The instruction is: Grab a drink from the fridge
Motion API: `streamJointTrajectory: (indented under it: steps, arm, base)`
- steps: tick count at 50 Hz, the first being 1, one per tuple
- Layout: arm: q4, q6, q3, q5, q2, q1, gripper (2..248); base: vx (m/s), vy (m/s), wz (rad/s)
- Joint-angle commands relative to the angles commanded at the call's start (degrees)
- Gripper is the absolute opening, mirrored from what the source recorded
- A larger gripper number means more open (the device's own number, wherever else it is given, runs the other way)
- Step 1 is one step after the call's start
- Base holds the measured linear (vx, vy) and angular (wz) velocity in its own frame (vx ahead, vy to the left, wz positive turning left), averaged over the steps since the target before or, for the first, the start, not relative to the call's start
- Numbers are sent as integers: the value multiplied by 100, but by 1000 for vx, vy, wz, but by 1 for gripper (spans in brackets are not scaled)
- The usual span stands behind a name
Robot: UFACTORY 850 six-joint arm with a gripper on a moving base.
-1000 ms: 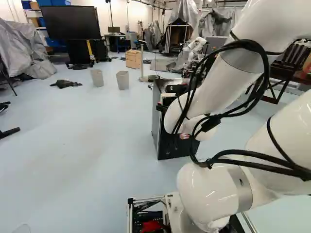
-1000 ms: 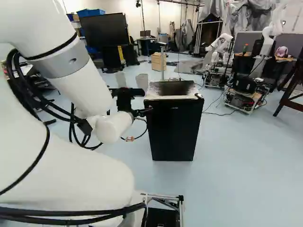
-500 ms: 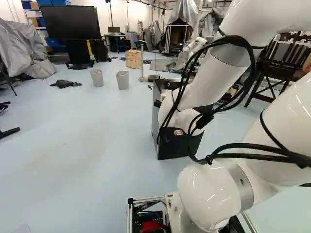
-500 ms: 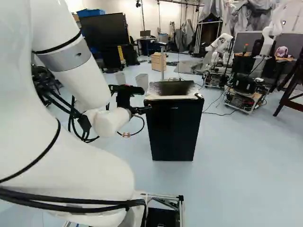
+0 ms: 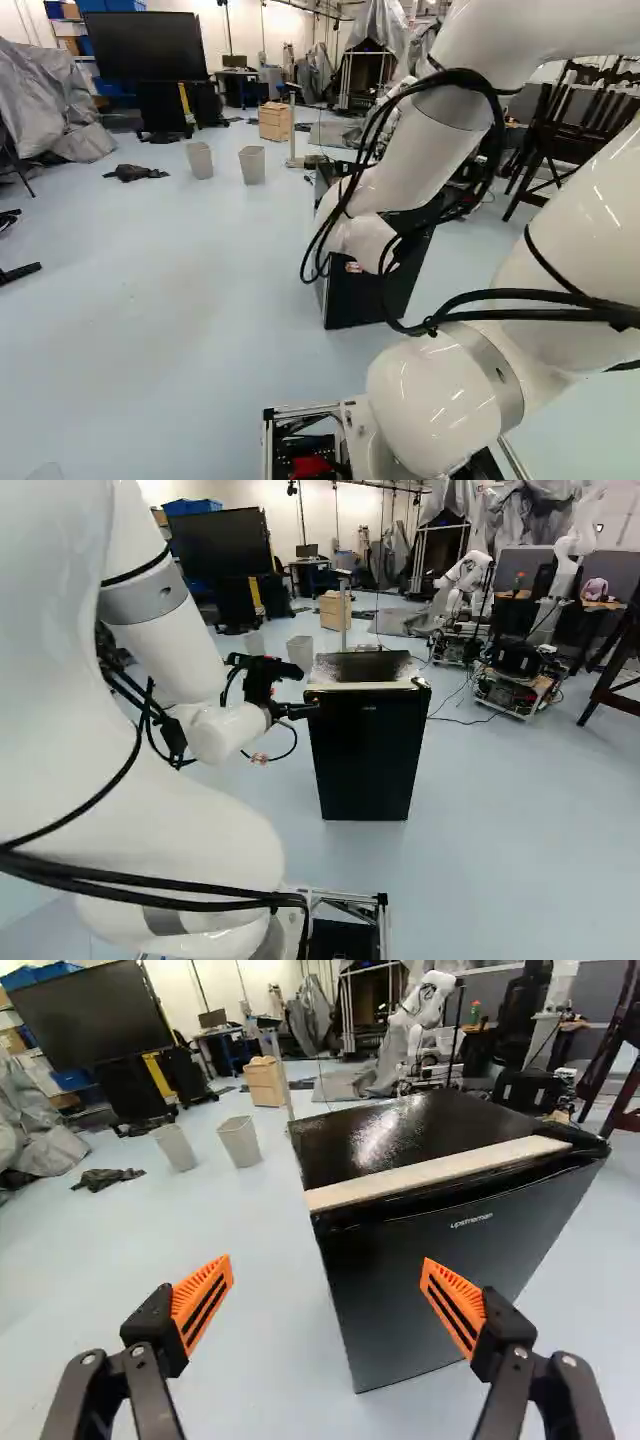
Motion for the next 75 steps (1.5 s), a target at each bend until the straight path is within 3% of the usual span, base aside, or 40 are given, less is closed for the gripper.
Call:
streamJointTrajectory:
  steps: [38,55,75]
  arm:
    - [1838,0,-603,404,-624,734,247]
    - [2253,0,-912,491,-943,1029,247]
    - [2648,0,-1344,623,-1640,1348,247]
  base:
    - [0,0,0]
    - [0,0,0]
    - [0,0,0]
